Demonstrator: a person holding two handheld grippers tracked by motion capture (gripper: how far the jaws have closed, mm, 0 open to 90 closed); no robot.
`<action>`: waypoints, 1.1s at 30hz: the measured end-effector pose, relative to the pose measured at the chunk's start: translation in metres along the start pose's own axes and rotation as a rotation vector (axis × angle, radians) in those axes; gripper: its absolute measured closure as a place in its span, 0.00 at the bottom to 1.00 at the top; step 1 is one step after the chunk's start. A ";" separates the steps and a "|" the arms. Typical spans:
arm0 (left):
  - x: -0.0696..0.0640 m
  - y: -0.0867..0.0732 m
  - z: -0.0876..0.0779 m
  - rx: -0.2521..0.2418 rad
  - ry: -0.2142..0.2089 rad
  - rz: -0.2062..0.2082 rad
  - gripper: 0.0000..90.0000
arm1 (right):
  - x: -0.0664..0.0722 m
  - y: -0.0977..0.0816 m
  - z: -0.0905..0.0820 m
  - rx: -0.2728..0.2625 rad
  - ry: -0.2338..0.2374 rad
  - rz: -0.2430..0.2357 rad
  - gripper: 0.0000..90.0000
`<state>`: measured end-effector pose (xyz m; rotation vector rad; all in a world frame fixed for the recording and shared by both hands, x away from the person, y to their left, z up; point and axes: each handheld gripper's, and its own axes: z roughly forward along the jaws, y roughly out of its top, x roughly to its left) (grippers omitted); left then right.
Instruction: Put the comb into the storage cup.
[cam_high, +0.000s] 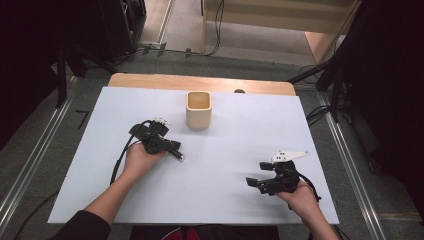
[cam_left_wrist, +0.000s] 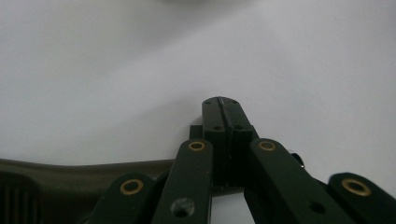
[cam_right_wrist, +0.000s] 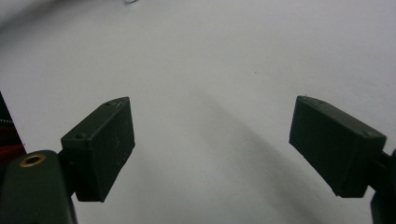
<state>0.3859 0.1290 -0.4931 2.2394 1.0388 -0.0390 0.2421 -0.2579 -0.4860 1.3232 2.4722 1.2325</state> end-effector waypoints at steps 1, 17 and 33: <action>-0.001 0.000 0.000 0.001 -0.004 0.001 1.00 | 0.000 0.000 0.000 0.000 0.000 0.000 0.14; -0.013 -0.009 -0.001 0.028 -0.025 0.032 1.00 | 0.000 0.000 0.000 0.001 0.000 0.001 0.14; -0.009 -0.024 -0.013 0.034 -0.024 0.021 1.00 | 0.000 0.000 0.001 0.002 0.000 0.001 0.14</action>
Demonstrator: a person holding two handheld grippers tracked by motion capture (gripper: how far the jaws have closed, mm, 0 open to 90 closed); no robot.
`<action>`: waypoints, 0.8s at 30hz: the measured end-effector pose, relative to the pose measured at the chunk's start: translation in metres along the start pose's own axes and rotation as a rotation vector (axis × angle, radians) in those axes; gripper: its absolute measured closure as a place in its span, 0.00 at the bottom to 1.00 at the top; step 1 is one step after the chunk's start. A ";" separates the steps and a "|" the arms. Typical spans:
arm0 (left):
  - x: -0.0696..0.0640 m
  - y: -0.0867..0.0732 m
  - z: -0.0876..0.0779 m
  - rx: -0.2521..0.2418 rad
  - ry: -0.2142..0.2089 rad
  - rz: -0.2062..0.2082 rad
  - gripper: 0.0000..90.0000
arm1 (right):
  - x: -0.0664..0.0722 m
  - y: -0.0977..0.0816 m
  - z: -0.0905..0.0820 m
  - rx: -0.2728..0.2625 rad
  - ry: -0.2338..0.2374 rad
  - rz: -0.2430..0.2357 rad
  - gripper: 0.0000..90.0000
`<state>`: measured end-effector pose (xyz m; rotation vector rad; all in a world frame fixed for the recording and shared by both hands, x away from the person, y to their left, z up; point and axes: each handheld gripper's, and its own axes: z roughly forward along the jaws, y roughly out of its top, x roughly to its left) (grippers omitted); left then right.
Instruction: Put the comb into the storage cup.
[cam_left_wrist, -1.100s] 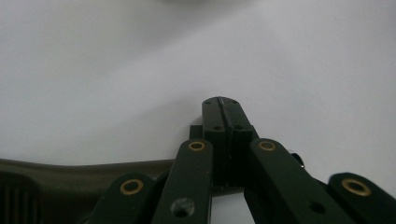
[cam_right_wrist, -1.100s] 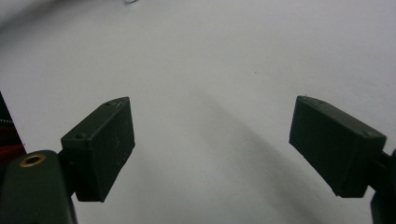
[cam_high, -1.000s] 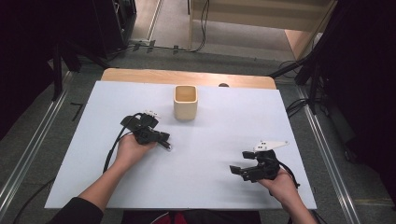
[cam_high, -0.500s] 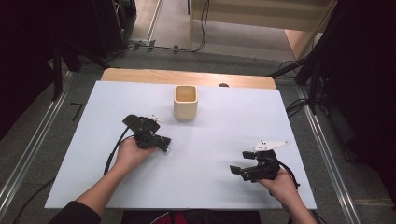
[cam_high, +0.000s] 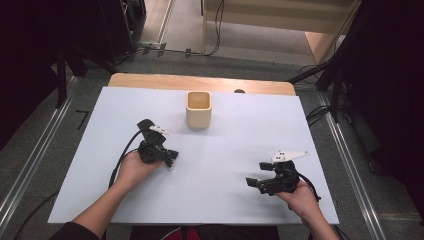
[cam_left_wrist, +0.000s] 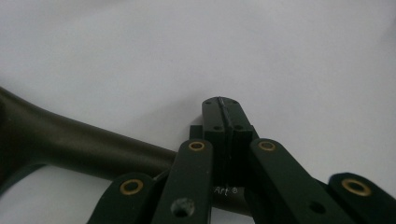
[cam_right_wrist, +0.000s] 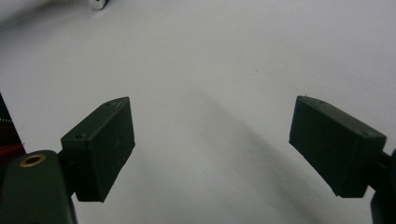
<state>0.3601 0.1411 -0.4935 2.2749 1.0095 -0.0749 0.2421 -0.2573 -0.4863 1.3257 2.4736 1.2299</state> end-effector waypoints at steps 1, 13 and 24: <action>0.001 -0.001 -0.001 0.002 0.003 -0.005 1.00 | 0.000 0.000 0.000 0.000 0.001 0.000 0.14; 0.007 -0.011 -0.013 0.004 0.016 -0.022 1.00 | 0.000 0.000 0.000 0.001 -0.002 -0.001 0.14; 0.017 -0.021 -0.024 0.003 0.026 -0.047 1.00 | 0.000 0.000 0.001 0.007 -0.001 -0.005 0.14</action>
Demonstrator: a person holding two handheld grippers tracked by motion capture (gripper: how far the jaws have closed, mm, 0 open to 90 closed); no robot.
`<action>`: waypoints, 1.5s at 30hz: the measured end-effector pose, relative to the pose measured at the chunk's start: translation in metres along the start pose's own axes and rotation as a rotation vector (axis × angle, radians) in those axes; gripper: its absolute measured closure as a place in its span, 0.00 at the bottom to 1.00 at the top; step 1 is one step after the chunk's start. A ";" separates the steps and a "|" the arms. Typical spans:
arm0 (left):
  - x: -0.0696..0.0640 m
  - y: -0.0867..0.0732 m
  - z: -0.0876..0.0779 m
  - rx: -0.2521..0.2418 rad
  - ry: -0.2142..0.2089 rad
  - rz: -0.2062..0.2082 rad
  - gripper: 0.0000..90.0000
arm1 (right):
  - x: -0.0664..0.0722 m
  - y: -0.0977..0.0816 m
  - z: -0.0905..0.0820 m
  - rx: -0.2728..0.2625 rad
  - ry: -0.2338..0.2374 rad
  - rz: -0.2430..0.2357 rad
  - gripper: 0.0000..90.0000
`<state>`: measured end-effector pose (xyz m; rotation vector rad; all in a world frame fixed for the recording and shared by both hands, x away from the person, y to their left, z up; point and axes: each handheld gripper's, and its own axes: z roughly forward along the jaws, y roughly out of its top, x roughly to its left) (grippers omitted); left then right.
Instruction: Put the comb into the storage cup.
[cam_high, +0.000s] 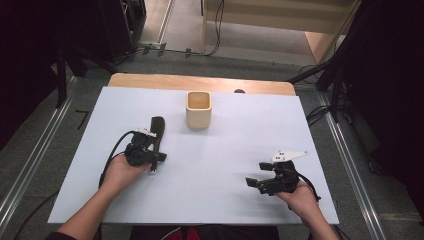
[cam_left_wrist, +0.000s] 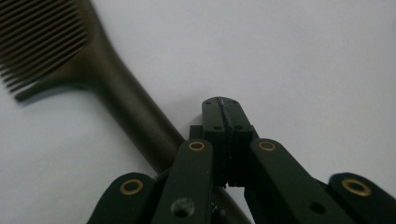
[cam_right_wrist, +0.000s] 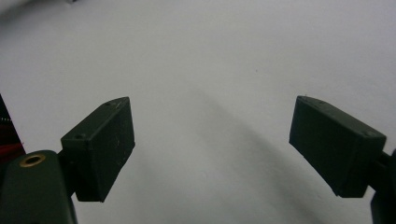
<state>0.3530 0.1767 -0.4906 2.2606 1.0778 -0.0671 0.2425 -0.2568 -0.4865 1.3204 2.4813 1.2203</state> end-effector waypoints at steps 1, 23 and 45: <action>0.001 -0.001 -0.001 0.002 0.005 0.001 1.00 | 0.000 0.000 0.000 -0.001 0.000 0.000 0.14; 0.017 -0.006 -0.012 -0.011 0.035 -0.032 1.00 | 0.001 0.001 0.001 0.004 0.003 -0.004 0.14; -0.002 -0.023 -0.050 -0.245 -0.120 0.029 0.46 | 0.001 0.000 0.002 0.007 0.003 -0.005 0.14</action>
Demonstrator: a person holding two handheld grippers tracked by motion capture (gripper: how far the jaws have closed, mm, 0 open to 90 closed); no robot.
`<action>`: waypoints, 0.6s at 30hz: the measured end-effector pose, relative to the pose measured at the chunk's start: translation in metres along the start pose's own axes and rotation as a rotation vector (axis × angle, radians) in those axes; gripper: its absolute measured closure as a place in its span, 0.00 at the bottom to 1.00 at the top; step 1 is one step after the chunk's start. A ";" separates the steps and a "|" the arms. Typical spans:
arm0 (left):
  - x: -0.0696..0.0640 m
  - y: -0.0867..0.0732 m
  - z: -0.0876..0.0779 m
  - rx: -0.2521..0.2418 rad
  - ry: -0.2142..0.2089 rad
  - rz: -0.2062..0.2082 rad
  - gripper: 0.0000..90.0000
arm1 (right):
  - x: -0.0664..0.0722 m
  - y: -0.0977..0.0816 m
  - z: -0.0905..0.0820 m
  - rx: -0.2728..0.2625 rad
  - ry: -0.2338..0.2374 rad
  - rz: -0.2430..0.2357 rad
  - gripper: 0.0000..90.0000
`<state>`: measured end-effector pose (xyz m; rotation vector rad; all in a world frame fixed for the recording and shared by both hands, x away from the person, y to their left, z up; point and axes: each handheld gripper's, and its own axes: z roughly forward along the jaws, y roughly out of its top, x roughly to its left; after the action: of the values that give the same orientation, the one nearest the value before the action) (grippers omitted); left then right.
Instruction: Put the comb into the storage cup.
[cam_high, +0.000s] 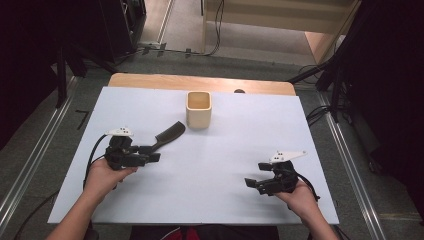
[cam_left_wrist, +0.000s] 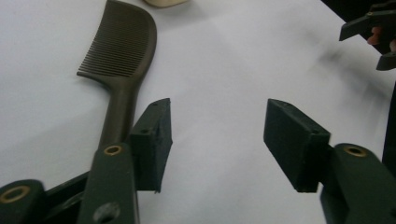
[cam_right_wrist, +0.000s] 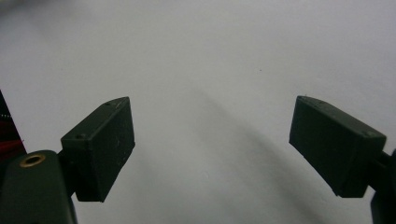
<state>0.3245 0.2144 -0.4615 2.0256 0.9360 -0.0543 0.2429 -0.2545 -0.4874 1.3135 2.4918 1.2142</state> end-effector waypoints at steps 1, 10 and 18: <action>0.000 0.000 0.000 0.000 0.000 0.000 0.45 | 0.000 0.000 0.000 0.000 0.000 0.001 0.14; -0.014 -0.015 -0.009 -0.031 -0.022 0.056 0.39 | 0.000 0.000 0.000 0.002 0.002 -0.010 0.14; -0.018 -0.023 -0.018 -0.060 -0.069 0.034 0.33 | 0.000 0.000 0.000 0.002 0.002 -0.009 0.14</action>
<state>0.2921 0.2250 -0.4597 1.9716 0.8502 -0.0763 0.2428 -0.2539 -0.4875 1.3010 2.4979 1.2129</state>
